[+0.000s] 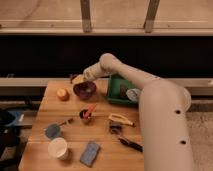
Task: Place grapes in purple bowl
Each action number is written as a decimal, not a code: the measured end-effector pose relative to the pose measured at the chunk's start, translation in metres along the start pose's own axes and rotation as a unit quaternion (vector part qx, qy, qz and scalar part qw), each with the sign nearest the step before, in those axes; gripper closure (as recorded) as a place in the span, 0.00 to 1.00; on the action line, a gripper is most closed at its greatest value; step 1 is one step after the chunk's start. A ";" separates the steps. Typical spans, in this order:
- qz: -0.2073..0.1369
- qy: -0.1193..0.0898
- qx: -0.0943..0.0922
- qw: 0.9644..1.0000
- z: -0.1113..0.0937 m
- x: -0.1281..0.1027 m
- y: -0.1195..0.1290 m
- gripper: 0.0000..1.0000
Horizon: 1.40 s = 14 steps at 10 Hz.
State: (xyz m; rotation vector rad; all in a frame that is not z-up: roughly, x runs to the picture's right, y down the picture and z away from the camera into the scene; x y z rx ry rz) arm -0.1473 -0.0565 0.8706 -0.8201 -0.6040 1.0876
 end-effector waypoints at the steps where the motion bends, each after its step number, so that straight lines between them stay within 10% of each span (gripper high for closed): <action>1: 0.000 0.000 0.000 1.000 0.000 0.000 0.000 0.58; 8: -0.009 0.005 0.024 1.000 -0.005 -0.009 -0.003 0.84; 14: -0.001 0.010 0.018 1.000 -0.005 -0.007 -0.008 0.31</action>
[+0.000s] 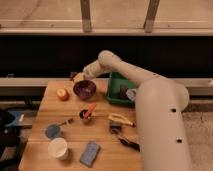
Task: Place grapes in purple bowl
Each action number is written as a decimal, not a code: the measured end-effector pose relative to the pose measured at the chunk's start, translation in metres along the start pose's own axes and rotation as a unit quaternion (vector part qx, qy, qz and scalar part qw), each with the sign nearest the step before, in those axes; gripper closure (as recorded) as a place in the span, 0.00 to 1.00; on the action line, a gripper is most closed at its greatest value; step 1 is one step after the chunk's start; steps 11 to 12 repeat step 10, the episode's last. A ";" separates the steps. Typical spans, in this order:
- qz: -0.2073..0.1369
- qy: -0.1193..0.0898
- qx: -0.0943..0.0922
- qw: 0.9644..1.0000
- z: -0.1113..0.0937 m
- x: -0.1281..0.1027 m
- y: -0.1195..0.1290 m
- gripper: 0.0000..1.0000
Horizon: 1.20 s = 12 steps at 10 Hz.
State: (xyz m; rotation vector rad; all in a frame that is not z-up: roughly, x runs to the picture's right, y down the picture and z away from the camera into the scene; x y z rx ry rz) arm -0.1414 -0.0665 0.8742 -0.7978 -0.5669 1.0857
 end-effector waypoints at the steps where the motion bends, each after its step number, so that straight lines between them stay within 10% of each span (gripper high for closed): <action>1: 0.002 -0.004 -0.001 1.000 -0.002 0.000 -0.001 0.22; 12: -0.002 -0.025 0.004 1.000 -0.008 -0.005 -0.002 0.20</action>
